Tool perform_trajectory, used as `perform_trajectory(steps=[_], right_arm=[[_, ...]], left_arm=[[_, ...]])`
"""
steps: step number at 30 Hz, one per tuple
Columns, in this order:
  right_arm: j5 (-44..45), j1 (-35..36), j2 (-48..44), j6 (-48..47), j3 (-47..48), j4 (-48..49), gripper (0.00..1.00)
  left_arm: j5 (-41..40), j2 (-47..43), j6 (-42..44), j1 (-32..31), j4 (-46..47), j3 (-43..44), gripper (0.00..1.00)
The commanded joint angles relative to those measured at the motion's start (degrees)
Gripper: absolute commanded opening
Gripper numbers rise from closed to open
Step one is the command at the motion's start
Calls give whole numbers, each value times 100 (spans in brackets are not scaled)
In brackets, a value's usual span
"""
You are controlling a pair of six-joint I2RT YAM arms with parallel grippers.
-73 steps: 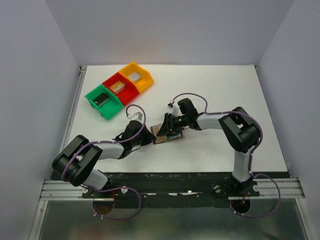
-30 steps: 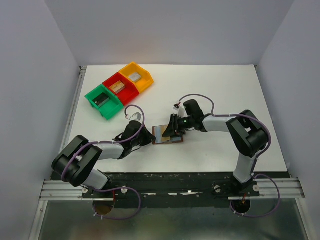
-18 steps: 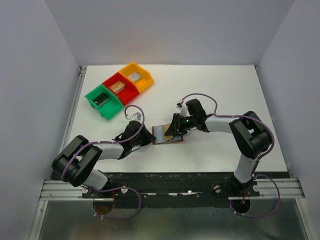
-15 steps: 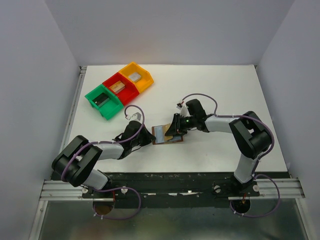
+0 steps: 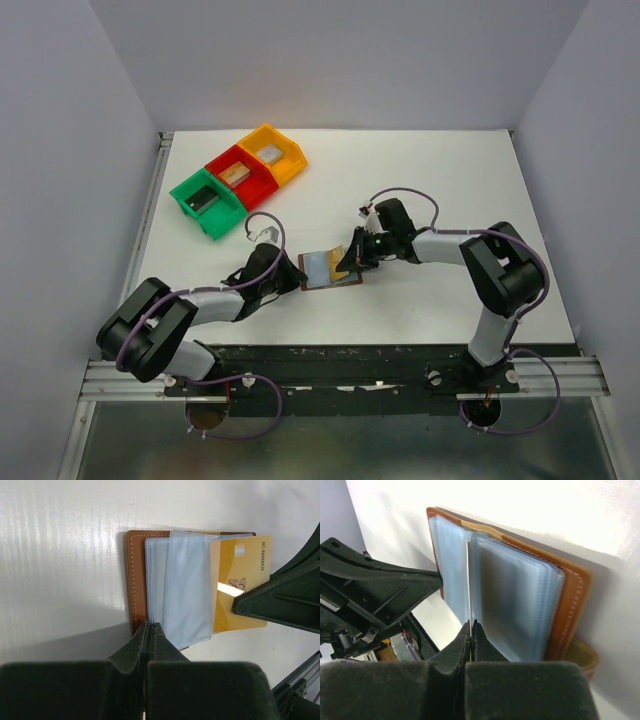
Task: Take the credit cards out of the card holder
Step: Remove the credit card from the card holder.
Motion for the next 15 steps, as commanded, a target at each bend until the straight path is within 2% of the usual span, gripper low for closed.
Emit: perform_trajectory(steps=[1,11,13,15], right_arm=[[328,-97,-205,-56,-73,-354,0],[776,-106,-898,-425,-38,-1118,0],[891,-106,-1048,-583,-20,-1320,0],[944,-115,-1241,-663,-46,-1400,0]], left_arm=[[-389,-129,231,42,-1086,-258,0],[-539,-867,477,33,-1658,-267,0],[-513,-1060,556,42,-1816,-179,9],[-416,-1254,627,33,-1869,-127,24]])
